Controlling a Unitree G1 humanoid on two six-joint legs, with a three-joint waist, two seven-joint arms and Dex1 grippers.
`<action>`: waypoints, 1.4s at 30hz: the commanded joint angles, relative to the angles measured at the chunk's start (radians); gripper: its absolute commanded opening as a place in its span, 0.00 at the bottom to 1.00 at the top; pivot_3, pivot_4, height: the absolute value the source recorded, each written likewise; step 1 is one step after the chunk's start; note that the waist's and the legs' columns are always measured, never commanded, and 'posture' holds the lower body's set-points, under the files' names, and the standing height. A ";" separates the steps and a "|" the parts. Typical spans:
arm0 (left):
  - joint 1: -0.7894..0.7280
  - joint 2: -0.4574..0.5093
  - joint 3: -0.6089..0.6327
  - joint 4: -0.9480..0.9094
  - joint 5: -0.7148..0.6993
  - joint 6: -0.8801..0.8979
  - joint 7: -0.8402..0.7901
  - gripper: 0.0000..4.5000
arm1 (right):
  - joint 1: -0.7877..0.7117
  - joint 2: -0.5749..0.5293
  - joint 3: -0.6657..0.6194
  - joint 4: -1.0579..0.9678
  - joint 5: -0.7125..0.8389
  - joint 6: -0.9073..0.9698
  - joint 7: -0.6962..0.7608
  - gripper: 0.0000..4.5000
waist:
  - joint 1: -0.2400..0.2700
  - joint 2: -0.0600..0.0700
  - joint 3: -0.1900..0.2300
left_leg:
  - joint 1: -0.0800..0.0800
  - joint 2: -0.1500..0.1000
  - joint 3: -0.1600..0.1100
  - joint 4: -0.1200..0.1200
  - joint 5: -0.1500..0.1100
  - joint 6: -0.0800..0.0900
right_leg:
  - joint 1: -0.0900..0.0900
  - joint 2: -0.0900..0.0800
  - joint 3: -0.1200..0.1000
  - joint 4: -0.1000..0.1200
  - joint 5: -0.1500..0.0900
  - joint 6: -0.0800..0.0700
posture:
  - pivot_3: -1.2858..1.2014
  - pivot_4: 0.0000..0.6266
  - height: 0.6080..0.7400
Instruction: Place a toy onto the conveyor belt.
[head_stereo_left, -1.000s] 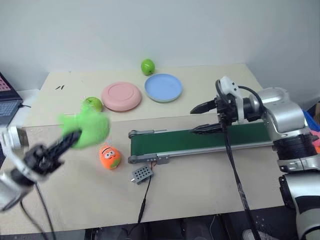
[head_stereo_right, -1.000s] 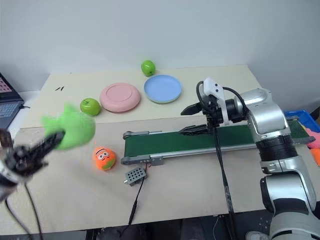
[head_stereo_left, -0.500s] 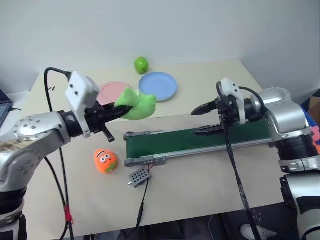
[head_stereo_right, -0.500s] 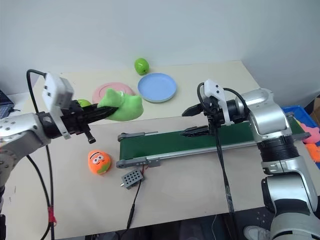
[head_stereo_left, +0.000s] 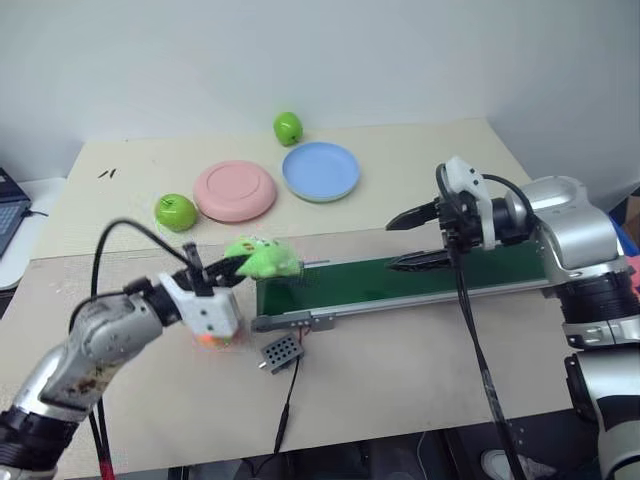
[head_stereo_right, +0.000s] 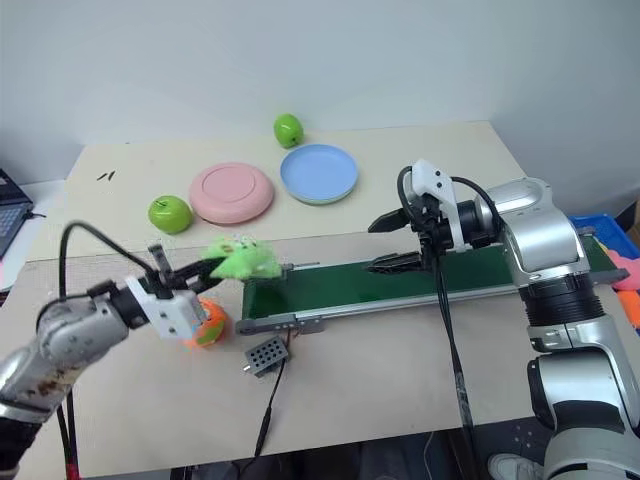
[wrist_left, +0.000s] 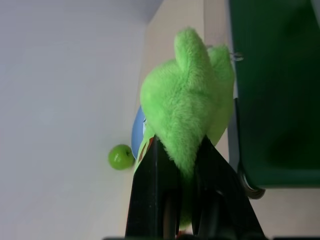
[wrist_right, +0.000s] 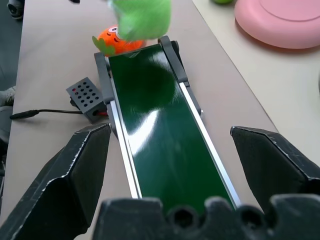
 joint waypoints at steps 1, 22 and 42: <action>0.001 -0.027 0.035 0.024 0.107 -0.111 0.090 0.04 | 0.006 -0.021 -0.040 -0.045 0.015 0.009 -0.006 1.00 | 0.002 0.000 0.000 | 0.000 0.000 0.000 0.001 0.000 0.000 | 0.000 0.000 0.000 0.000 0.000 0.000 | 0.52 0.24 1.00; -0.198 -0.143 -0.116 0.345 0.263 -0.271 0.164 0.24 | 0.063 -0.086 -0.088 -0.146 0.042 0.073 -0.050 1.00 | 0.001 0.000 0.000 | 0.000 -0.001 0.001 0.004 0.000 0.000 | 0.001 -0.003 -0.005 0.002 0.003 0.000 | 0.52 0.24 1.00; -0.300 -0.226 0.162 -0.112 -0.890 1.041 -0.132 0.99 | 0.029 -0.070 -0.067 -0.088 0.023 0.036 -0.037 1.00 | -0.002 0.000 0.000 | -0.001 -0.001 0.000 0.011 0.000 0.001 | 0.002 -0.003 -0.005 0.004 0.004 0.001 | 0.52 0.24 1.00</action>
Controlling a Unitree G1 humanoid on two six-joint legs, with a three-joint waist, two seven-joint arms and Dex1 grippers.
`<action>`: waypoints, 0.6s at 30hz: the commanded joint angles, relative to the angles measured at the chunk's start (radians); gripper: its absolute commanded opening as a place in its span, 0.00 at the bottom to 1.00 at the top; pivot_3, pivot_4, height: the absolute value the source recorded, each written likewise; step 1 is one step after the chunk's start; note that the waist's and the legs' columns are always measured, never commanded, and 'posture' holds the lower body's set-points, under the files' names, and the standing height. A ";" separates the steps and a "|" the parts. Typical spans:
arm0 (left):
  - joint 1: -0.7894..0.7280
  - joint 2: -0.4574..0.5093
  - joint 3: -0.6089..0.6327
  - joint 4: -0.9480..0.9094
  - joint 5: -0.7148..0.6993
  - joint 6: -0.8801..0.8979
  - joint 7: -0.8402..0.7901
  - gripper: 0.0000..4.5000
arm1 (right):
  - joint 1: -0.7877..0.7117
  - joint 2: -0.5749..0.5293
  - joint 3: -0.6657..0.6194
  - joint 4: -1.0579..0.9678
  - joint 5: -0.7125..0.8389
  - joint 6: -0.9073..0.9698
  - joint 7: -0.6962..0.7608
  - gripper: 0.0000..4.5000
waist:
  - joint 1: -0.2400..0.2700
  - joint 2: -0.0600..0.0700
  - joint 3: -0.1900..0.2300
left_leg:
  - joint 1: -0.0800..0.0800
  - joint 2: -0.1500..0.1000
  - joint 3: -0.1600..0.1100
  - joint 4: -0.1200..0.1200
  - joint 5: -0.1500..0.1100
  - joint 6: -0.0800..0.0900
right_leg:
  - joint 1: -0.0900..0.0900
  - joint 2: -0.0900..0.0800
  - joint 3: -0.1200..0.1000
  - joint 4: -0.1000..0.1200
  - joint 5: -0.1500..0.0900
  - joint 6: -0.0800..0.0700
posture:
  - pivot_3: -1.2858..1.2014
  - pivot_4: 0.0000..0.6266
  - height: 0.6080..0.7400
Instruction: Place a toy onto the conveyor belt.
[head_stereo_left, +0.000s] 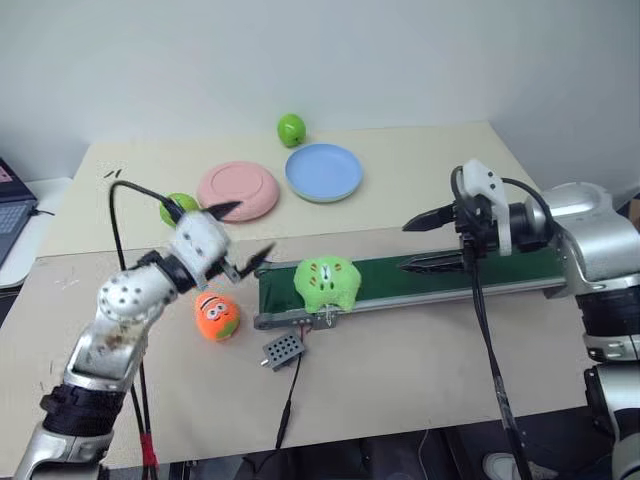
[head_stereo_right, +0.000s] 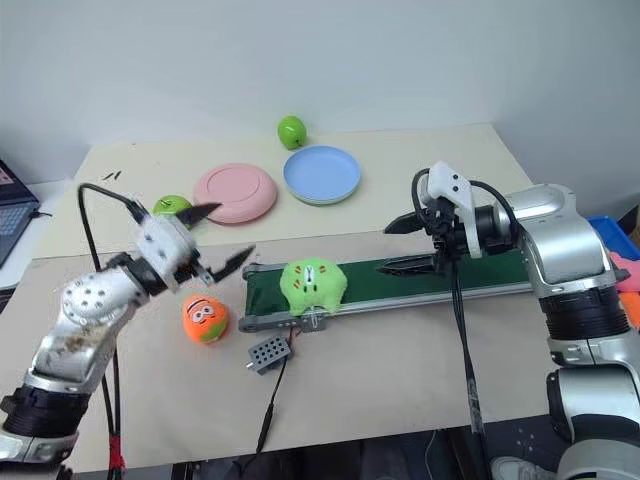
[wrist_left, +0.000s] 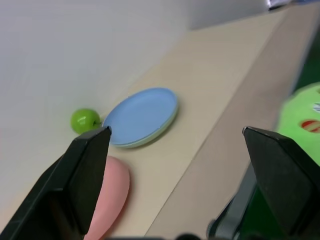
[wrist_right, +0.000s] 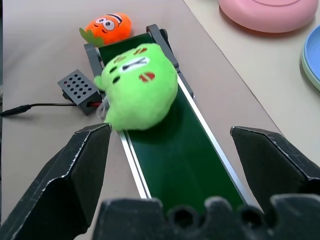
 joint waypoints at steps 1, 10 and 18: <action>-0.039 -0.001 0.073 -0.082 -0.195 0.250 0.019 0.99 | -0.036 0.001 -0.020 -0.002 0.003 -0.030 0.006 1.00 | -0.001 0.000 0.000 | 0.000 0.000 0.000 0.000 0.000 0.000 | 0.000 0.000 0.000 0.000 0.000 0.000 | 0.52 0.24 1.00; -0.129 0.107 0.147 -0.149 -0.437 0.492 -0.090 0.99 | -0.025 0.009 -0.056 -0.027 0.041 -0.006 0.003 1.00 | 0.000 0.000 0.000 | 0.000 0.000 -0.001 0.002 0.000 0.000 | 0.001 0.000 0.000 0.000 0.001 -0.001 | 0.52 0.24 1.00; -0.210 0.119 0.118 -0.121 -0.406 0.500 -0.111 0.99 | -0.008 0.006 -0.096 -0.052 0.077 0.018 -0.028 1.00 | 0.002 0.000 0.000 | 0.000 0.000 -0.001 0.003 0.000 0.000 | 0.002 0.000 0.000 -0.001 0.001 -0.001 | 0.52 0.24 1.00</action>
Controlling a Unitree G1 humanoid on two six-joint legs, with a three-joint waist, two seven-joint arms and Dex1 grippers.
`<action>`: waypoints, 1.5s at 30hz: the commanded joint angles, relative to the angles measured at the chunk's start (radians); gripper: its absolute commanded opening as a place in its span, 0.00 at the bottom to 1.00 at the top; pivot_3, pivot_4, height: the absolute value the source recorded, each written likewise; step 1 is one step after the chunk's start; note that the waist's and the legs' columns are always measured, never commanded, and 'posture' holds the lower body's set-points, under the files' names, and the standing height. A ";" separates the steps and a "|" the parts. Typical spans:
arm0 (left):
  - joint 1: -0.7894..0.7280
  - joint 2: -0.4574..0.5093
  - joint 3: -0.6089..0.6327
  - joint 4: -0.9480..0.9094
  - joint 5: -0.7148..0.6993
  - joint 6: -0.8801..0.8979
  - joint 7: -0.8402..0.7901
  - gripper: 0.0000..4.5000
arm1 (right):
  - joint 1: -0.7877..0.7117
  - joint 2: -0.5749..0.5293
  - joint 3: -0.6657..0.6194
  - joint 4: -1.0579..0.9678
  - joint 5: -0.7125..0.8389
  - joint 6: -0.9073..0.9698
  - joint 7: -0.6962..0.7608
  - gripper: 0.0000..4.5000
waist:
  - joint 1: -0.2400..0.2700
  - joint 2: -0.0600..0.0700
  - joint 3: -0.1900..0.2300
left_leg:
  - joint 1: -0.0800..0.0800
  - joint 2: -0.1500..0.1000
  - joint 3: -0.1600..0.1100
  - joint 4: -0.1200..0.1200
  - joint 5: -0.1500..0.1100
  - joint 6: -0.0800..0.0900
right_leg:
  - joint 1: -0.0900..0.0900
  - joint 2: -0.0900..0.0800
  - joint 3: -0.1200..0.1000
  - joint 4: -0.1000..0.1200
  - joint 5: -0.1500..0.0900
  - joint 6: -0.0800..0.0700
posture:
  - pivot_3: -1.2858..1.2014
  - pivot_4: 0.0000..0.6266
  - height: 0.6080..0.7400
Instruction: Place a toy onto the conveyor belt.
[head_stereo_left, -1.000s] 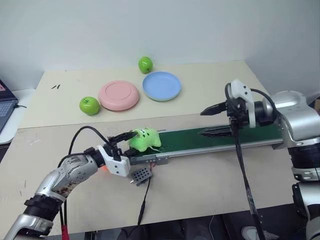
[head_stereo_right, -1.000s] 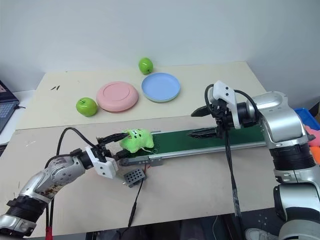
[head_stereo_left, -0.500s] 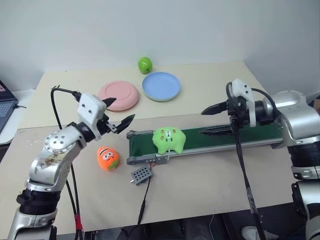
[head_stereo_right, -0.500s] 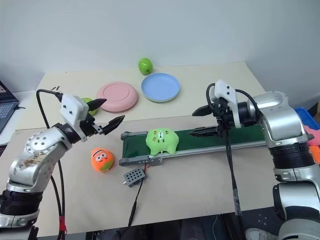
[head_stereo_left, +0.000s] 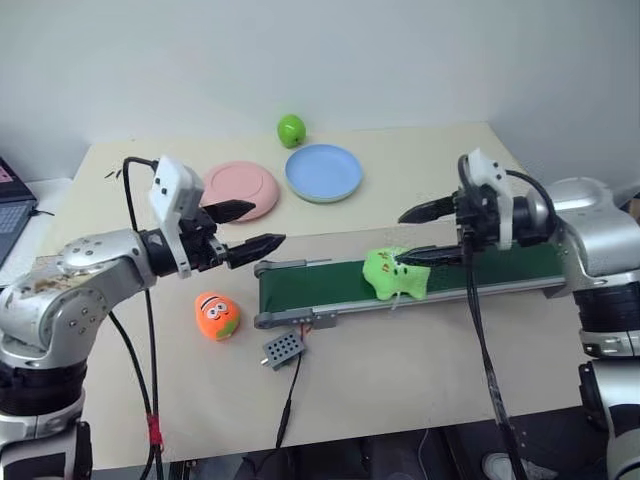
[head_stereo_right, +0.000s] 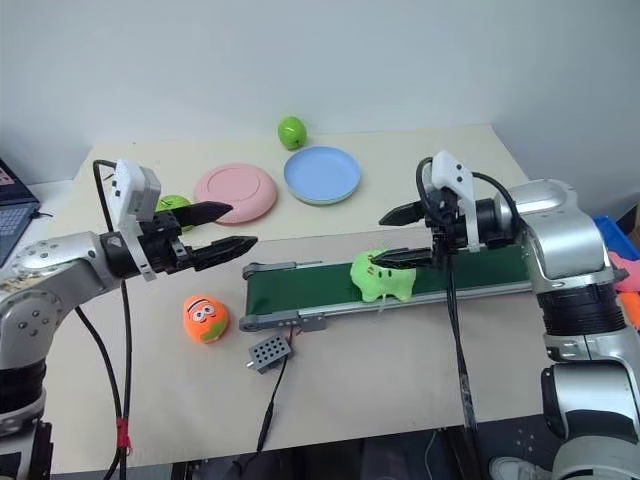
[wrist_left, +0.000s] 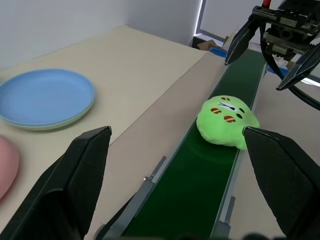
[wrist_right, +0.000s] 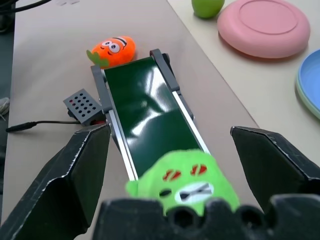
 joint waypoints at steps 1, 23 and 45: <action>-0.045 -0.003 0.001 0.007 0.017 -0.010 -0.002 0.99 | -0.001 -0.014 -0.057 -0.049 0.040 0.023 -0.016 1.00 | 0.001 0.000 0.000 | 0.000 0.000 0.000 0.000 0.000 0.000 | 0.000 0.000 0.000 0.000 0.000 0.000 | 0.52 0.24 1.00; -0.128 -0.057 -0.024 0.107 0.119 -0.046 -0.050 0.99 | 0.056 -0.021 -0.104 -0.141 0.109 0.084 -0.098 1.00 | 0.001 0.000 0.000 | 0.000 0.000 0.000 0.000 0.000 0.000 | 0.000 0.000 0.000 0.000 0.001 0.000 | 0.52 0.24 1.00; -0.143 -0.048 -0.006 0.116 0.110 -0.007 -0.078 0.99 | 0.057 -0.024 -0.099 -0.141 0.121 0.079 -0.121 1.00 | 0.001 0.000 0.000 | 0.000 0.000 0.000 0.000 0.000 0.000 | 0.000 0.000 0.000 0.000 0.001 0.000 | 0.52 0.24 1.00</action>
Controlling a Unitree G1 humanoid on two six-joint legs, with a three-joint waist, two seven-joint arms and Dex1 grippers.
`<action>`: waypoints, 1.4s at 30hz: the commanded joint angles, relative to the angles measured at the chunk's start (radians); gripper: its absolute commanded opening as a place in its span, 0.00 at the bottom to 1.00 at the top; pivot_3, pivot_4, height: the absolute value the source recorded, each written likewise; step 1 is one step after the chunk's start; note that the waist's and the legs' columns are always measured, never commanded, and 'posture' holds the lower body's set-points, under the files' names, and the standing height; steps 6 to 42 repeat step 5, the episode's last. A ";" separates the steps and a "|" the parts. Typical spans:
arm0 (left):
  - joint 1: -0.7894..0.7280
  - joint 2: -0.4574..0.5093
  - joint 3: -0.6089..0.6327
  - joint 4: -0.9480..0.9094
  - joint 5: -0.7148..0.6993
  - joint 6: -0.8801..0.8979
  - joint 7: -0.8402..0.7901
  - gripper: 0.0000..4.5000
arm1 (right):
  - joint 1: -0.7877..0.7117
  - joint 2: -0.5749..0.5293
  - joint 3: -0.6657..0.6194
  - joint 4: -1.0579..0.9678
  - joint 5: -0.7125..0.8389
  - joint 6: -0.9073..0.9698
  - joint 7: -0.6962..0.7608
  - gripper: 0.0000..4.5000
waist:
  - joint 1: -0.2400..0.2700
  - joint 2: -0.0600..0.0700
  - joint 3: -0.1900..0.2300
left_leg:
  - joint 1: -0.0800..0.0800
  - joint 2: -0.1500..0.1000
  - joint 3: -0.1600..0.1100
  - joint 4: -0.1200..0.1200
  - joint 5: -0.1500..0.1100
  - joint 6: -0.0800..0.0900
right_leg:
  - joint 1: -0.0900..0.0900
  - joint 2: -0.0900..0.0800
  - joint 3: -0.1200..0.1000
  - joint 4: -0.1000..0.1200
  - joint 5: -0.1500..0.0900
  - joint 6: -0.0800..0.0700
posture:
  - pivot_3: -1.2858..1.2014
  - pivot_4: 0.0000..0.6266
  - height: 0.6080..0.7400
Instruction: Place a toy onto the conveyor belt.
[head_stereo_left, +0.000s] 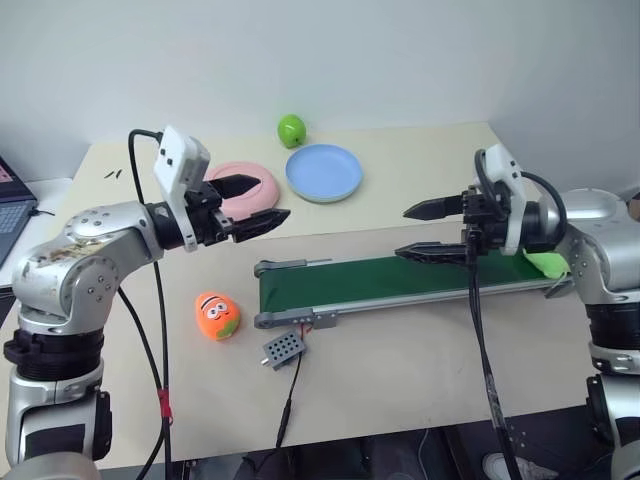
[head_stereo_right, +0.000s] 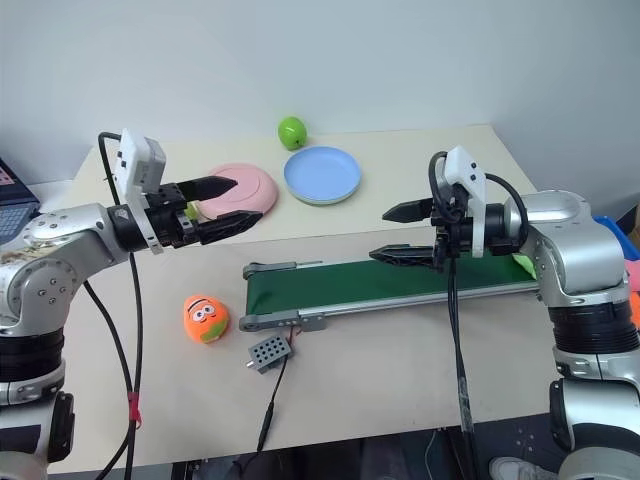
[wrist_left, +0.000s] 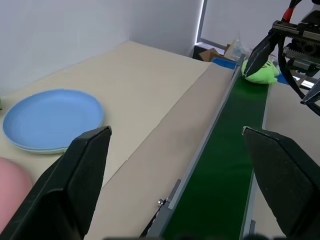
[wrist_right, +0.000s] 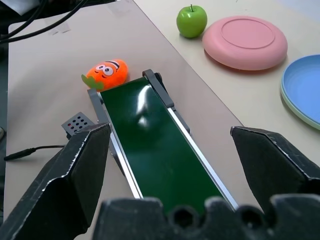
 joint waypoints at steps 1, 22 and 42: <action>-0.021 0.015 0.033 -0.011 -0.008 0.001 -0.004 0.99 | -0.025 -0.008 -0.029 -0.012 0.011 -0.010 -0.003 1.00 | 0.000 0.000 0.000 | 0.000 0.000 0.000 0.000 0.000 0.000 | 0.000 0.000 0.000 0.000 0.000 0.000 | 0.52 0.24 1.00; -0.022 0.016 0.031 -0.010 -0.004 0.001 -0.003 0.99 | -0.029 -0.004 -0.025 -0.007 0.009 -0.015 -0.001 1.00 | 0.000 0.000 0.000 | 0.000 0.000 0.000 0.000 0.000 0.000 | 0.000 0.000 0.000 0.000 0.000 0.000 | 0.52 0.24 1.00; -0.022 0.016 0.031 -0.010 -0.004 0.001 -0.003 0.99 | -0.029 -0.004 -0.025 -0.007 0.009 -0.015 -0.001 1.00 | 0.000 0.000 0.000 | 0.000 0.000 0.000 0.000 0.000 0.000 | 0.000 0.000 0.000 0.000 0.000 0.000 | 0.52 0.24 1.00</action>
